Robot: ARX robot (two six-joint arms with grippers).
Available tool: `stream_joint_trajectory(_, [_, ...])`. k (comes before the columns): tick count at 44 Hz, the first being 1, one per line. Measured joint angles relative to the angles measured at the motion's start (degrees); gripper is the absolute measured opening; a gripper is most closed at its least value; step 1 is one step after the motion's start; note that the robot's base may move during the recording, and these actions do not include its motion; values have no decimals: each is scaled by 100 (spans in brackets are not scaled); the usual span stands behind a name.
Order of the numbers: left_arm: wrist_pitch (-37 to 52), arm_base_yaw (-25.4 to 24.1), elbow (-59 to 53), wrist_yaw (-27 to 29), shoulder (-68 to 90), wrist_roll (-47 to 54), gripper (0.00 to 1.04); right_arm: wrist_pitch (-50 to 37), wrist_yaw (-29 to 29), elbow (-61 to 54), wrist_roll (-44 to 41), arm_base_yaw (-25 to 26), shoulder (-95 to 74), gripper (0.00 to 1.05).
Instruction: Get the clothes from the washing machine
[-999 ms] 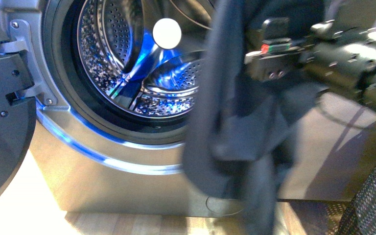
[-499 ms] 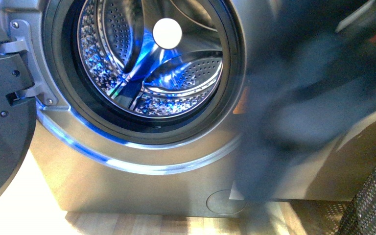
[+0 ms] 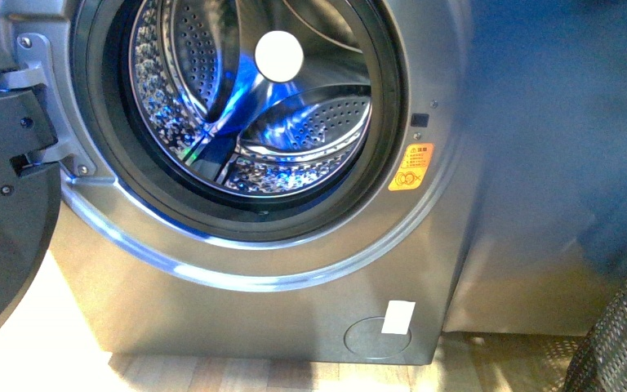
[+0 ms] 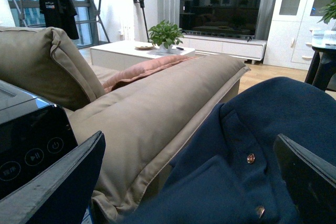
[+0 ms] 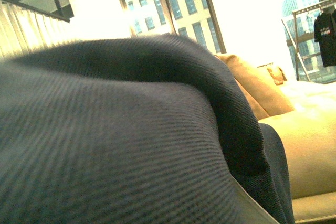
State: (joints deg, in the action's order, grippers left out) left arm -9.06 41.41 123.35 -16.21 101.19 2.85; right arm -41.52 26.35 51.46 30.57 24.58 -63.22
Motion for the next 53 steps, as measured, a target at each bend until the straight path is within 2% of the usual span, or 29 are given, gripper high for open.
stream_joint_trajectory(5, [0, 0, 2, 0, -2, 0, 98, 774, 691, 439, 144, 706, 81, 5])
stream_joint_trajectory(11, [0, 0, 11, 0, -2, 0, 98, 1397, 1565, 1019, 468, 2061, -162, 5])
stream_joint_trajectory(17, [0, 0, 11, 0, -2, 0, 98, 1447, 1886, 1316, 573, 2983, -393, 5])
stream_joint_trajectory(25, [0, 0, 11, 0, -2, 0, 98, 1456, 2076, 1375, 374, 3738, -586, 5])
stream_joint_trajectory(28, [0, 0, 11, 0, -2, 0, 98, 1624, 2153, 1355, 181, 3860, -634, 5])
stream_joint_trajectory(35, [0, 0, 11, 0, -2, 0, 98, 2511, 2312, 1084, -876, 3858, -752, 5])
stream_joint_trajectory(38, [0, 0, 11, 0, -2, 0, 98, 3025, 2194, 933, -1482, 3783, -903, 5])
stream_joint_trajectory(45, [0, 0, 11, 0, -2, 0, 98, 3355, 1969, 699, -2229, 3672, -1071, 5])
stream_joint_trajectory(53, [0, 0, 22, 0, -2, 0, 98, 3718, 1475, 293, -3571, 3112, -1263, 5])
